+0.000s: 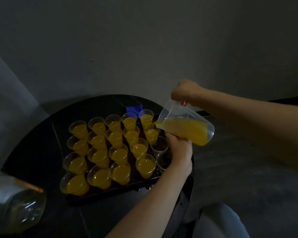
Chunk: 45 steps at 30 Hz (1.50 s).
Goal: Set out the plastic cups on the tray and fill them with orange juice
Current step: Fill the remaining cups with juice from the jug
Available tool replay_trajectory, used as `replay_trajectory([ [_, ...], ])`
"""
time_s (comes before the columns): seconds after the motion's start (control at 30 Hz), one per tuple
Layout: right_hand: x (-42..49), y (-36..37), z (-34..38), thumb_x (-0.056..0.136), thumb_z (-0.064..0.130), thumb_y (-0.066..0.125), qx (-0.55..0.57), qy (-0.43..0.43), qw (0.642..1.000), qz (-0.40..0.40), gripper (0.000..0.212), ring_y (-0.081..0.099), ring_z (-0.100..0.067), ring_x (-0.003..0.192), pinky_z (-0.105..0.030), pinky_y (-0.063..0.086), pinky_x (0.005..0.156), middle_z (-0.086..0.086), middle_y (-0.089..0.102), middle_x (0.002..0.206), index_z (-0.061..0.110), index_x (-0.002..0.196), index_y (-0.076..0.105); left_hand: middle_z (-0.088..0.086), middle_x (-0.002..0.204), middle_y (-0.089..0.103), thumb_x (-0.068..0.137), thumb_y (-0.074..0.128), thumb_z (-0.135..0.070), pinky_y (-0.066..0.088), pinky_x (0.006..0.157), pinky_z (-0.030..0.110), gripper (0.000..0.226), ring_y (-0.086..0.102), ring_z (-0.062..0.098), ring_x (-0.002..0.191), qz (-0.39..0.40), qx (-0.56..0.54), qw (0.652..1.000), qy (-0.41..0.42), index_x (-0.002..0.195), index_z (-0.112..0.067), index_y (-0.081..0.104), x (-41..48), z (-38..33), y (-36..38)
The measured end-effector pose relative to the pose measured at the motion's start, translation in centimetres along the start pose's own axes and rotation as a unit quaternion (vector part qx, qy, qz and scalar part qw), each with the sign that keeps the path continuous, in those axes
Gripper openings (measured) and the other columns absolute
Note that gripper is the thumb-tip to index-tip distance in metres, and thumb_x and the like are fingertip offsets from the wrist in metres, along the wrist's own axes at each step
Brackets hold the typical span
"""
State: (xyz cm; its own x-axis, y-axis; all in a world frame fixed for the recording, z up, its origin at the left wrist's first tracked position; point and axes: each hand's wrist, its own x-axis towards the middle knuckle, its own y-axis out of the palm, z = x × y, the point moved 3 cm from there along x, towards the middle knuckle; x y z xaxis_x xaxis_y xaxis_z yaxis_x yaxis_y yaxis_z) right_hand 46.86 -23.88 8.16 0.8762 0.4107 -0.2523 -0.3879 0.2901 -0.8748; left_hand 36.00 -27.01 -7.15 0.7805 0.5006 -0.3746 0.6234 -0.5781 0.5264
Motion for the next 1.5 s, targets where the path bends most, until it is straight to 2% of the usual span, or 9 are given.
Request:
replay_trajectory([
  [0.2, -0.1, -0.1, 0.0, 0.100, 0.019, 0.053, 0.017, -0.003, 1.000, -0.001, 0.017, 0.055, -0.015, 0.067, -0.023, 0.041, 0.052, -0.009, 0.057, 0.083, 0.004, 0.104, 0.059, -0.014, 0.139, 0.051, 0.105, 0.055, -0.022, 0.036, 0.118, 0.053, 0.062, 0.050, 0.012, 0.133, 0.001, 0.018, 1.000, 0.008, 0.144, -0.062, 0.027, -0.2, -0.3, -0.1],
  [0.4, -0.4, 0.0, -0.2, 0.100, 0.019, 0.053, 0.037, -0.019, 0.999, -0.013, 0.017, 0.057, -0.015, 0.067, -0.022, 0.043, 0.053, -0.010, 0.059, 0.083, 0.005, 0.093, 0.058, -0.014, 0.138, 0.053, 0.094, 0.063, -0.027, 0.038, 0.115, 0.056, 0.064, 0.051, 0.015, 0.132, -0.016, 0.053, 0.998, 0.040, 0.130, -0.070, 0.032, -0.1, -0.6, -0.6],
  [0.6, -1.1, -0.7, -0.9, 0.098, 0.017, 0.054, 0.078, -0.019, 0.996, -0.039, 0.022, 0.057, -0.017, 0.066, -0.023, 0.045, 0.055, -0.010, 0.059, 0.079, 0.007, 0.079, 0.055, -0.010, 0.143, 0.050, 0.087, 0.064, -0.006, 0.037, 0.116, 0.057, 0.086, 0.048, 0.017, 0.136, -0.018, 0.068, 0.996, 0.057, 0.136, -0.067, 0.028, -0.3, -1.1, -0.7],
  [0.7, -1.8, -0.8, -1.6, 0.098, 0.019, 0.056, 0.092, -0.021, 0.994, -0.051, 0.022, 0.058, -0.017, 0.067, -0.024, 0.045, 0.055, -0.011, 0.060, 0.079, 0.007, 0.079, 0.056, -0.009, 0.144, 0.047, 0.090, 0.058, 0.002, 0.035, 0.118, 0.054, 0.091, 0.045, 0.015, 0.137, -0.023, 0.092, 0.994, 0.057, 0.147, -0.059, 0.022, -1.5, -1.4, -0.6],
  [0.83, -3.2, -0.8, -2.9, 0.097, 0.019, 0.056, 0.096, -0.015, 0.993, -0.060, 0.025, 0.058, -0.015, 0.063, -0.022, 0.043, 0.051, -0.009, 0.061, 0.075, 0.008, 0.075, 0.057, -0.008, 0.147, 0.045, 0.090, 0.056, 0.005, 0.033, 0.119, 0.052, 0.092, 0.042, 0.014, 0.139, -0.024, 0.114, 0.991, 0.064, 0.150, -0.055, 0.021, -3.3, -1.1, -0.6],
  [1.07, -5.2, 0.3, -4.8, 0.096, 0.018, 0.055, 0.072, -0.003, 0.995, -0.064, 0.022, 0.055, -0.015, 0.059, -0.020, 0.041, 0.049, -0.008, 0.060, 0.074, 0.007, 0.078, 0.058, -0.007, 0.152, 0.043, 0.087, 0.059, 0.004, 0.032, 0.120, 0.053, 0.097, 0.042, 0.012, 0.141, -0.026, 0.109, 0.991, 0.071, 0.147, -0.061, 0.021, -6.0, 1.6, -0.5],
  [1.2, -6.1, 0.6, -6.0, 0.094, 0.019, 0.056, 0.079, 0.010, 0.994, -0.073, 0.019, 0.060, -0.022, 0.070, -0.024, 0.044, 0.054, -0.013, 0.065, 0.084, 0.003, 0.085, 0.063, -0.002, 0.152, 0.044, 0.084, 0.054, 0.011, 0.036, 0.119, 0.052, 0.097, 0.044, 0.016, 0.140, -0.022, 0.107, 0.991, 0.072, 0.150, -0.053, 0.025, -6.8, 2.2, -0.5],
  [1.37, -7.1, 1.0, -6.6, 0.090, 0.019, 0.055, 0.057, 0.009, 0.995, -0.079, 0.019, 0.062, -0.026, 0.072, -0.022, 0.039, 0.050, -0.013, 0.064, 0.082, 0.003, 0.085, 0.065, -0.006, 0.147, 0.047, 0.086, 0.053, 0.015, 0.035, 0.119, 0.043, 0.093, 0.044, 0.012, 0.138, -0.028, 0.132, 0.989, 0.059, 0.151, -0.046, 0.025, -7.8, 2.5, -0.6],
  [1.5, -7.2, 1.0, -6.8, 0.093, 0.018, 0.054, 0.053, 0.005, 0.996, -0.067, 0.021, 0.056, -0.021, 0.063, -0.022, 0.038, 0.050, -0.010, 0.060, 0.073, 0.003, 0.081, 0.062, -0.006, 0.147, 0.047, 0.087, 0.052, 0.014, 0.035, 0.119, 0.046, 0.094, 0.045, 0.013, 0.138, -0.031, 0.136, 0.989, 0.053, 0.151, -0.048, 0.025, -7.8, 2.6, -0.7],
])
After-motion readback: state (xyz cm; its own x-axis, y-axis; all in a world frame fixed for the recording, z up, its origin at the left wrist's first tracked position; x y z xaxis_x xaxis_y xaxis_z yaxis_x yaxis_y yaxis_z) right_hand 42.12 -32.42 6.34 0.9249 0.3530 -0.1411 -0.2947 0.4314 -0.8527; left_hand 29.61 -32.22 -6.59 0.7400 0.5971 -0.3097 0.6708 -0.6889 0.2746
